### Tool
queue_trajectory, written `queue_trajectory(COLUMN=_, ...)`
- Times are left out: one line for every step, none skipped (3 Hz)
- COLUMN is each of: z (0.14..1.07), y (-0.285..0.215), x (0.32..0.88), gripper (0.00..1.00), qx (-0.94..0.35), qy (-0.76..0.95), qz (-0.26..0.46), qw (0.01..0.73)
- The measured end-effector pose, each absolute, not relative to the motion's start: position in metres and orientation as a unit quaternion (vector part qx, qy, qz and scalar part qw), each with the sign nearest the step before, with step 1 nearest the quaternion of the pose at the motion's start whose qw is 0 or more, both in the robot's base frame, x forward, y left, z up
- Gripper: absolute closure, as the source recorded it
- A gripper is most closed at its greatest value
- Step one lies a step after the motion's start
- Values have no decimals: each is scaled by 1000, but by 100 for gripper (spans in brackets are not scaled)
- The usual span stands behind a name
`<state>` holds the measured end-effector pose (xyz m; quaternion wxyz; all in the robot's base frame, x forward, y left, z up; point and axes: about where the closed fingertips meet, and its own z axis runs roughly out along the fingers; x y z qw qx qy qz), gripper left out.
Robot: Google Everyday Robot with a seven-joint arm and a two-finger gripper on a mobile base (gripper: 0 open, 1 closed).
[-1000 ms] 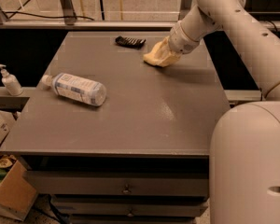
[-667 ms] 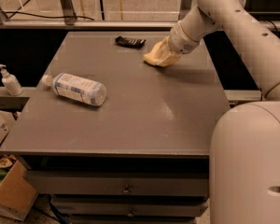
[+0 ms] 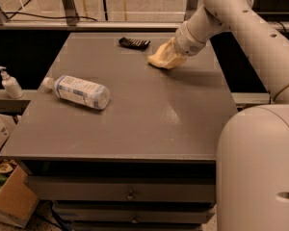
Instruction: Move sponge near rxbar chocolate
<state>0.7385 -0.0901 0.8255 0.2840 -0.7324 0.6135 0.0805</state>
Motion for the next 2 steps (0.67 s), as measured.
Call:
queue_trajectory(z=826, y=-90, x=738, gripper=14, qx=-732, qy=614, qz=81, qw=284)
queue_trajectory(z=829, y=-90, x=739, gripper=0, qx=-732, qy=613, qz=81, qw=284)
